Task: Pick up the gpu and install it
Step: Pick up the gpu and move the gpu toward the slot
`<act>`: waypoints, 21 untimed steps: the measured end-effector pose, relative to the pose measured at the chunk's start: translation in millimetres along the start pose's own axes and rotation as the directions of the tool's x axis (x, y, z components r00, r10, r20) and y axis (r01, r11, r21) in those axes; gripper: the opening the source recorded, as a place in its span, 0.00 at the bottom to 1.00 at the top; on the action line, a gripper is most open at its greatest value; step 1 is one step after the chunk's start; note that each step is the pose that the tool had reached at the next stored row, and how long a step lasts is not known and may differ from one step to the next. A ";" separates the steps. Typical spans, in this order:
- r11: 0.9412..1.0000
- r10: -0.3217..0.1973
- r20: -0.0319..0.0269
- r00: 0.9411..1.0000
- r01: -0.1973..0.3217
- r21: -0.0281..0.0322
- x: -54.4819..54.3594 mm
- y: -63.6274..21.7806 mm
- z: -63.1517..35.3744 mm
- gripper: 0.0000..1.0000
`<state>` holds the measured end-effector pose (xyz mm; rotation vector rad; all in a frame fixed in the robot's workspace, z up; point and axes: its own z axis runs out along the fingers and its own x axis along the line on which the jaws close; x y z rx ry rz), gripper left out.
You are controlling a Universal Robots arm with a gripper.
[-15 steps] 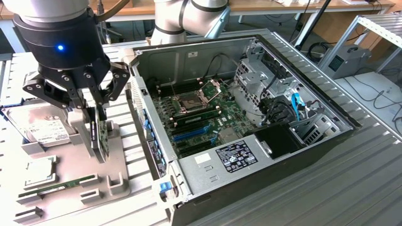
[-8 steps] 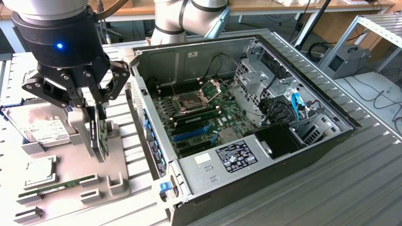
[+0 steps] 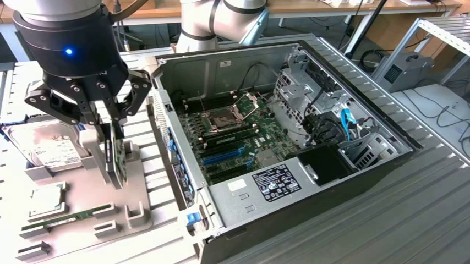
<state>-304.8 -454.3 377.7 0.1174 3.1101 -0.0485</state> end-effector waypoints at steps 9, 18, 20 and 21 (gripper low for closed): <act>1.000 0.000 0.000 1.000 0.000 0.000 -0.1 -0.1 -3.7 0.26; 1.000 0.000 0.000 1.000 0.000 0.000 -0.2 -0.2 -7.9 0.26; 1.000 0.000 0.000 1.000 0.000 0.000 -0.3 -0.3 -10.0 0.26; 1.000 0.000 0.000 1.000 0.000 0.000 -0.3 -0.3 -10.2 0.26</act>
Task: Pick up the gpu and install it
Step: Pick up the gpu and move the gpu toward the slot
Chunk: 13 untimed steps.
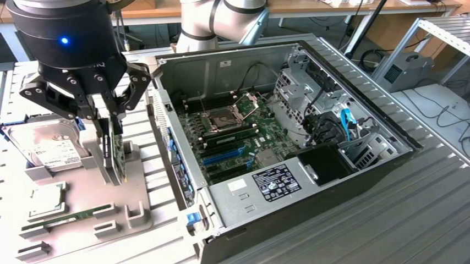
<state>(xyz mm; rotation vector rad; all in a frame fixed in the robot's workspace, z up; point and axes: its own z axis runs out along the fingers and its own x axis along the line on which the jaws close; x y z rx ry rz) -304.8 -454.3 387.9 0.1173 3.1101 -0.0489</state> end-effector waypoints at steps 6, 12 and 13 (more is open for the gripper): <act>1.000 0.000 0.000 1.000 0.000 0.000 -0.1 0.0 -1.2 0.26; 1.000 0.000 0.000 1.000 0.000 0.000 -0.1 -0.1 -3.0 0.26; 1.000 0.000 0.000 1.000 0.000 0.000 -0.1 -0.1 -3.3 0.26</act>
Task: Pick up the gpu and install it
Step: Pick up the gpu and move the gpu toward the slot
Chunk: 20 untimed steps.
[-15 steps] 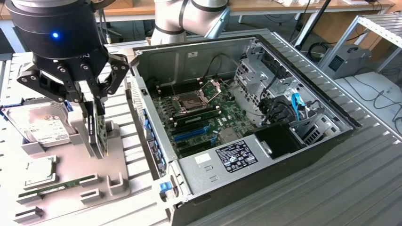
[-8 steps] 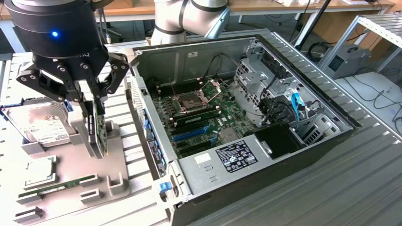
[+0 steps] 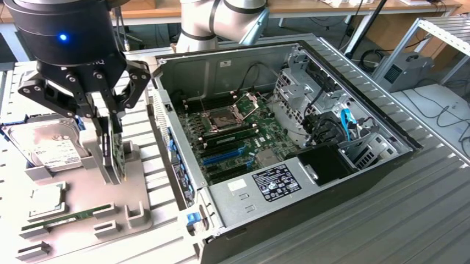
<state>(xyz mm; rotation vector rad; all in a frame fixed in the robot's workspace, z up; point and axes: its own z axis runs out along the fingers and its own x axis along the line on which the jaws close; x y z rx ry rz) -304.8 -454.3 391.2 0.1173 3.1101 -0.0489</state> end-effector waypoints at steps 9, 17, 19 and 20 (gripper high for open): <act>1.000 0.000 0.000 1.000 0.000 0.000 -0.1 -0.1 -3.6 0.26; 1.000 0.001 -0.002 1.000 -0.001 -0.028 -0.2 -0.1 -6.0 0.26; 0.998 0.002 -0.005 1.000 -0.002 -0.065 -0.2 -0.2 -6.0 0.26; 0.997 0.002 -0.006 1.000 -0.002 -0.078 -0.2 -0.2 -6.1 0.26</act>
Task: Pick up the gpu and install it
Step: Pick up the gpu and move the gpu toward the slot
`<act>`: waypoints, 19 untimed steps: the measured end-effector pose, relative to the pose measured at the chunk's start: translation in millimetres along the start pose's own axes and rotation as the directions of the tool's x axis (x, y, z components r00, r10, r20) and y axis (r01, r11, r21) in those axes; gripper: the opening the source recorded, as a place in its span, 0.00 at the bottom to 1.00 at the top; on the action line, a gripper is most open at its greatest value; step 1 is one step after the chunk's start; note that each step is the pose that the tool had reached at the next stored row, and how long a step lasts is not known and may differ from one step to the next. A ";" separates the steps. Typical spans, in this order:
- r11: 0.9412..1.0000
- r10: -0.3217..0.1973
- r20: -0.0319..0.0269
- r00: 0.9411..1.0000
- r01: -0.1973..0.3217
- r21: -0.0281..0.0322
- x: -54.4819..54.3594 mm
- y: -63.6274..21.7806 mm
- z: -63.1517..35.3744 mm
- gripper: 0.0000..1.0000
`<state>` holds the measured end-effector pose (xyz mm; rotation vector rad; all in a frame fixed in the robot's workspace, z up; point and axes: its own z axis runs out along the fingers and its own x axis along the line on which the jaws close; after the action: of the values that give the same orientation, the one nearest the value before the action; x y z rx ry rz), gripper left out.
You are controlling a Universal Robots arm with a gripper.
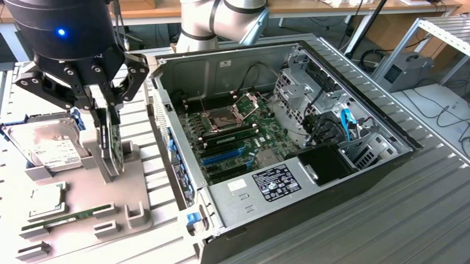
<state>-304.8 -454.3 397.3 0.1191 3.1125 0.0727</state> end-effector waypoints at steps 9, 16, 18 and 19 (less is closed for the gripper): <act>1.000 0.000 0.000 1.000 0.000 -0.003 -0.1 0.2 -3.4 0.26; 1.000 0.000 0.000 1.000 0.000 -0.003 -0.1 0.3 -6.0 0.26; 1.000 0.000 0.000 1.000 0.000 -0.003 -0.2 0.3 -6.6 0.26; 1.000 0.000 0.000 1.000 0.000 -0.003 -0.2 0.3 -7.0 0.26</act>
<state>-304.8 -454.3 404.3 0.1192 3.1126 0.0780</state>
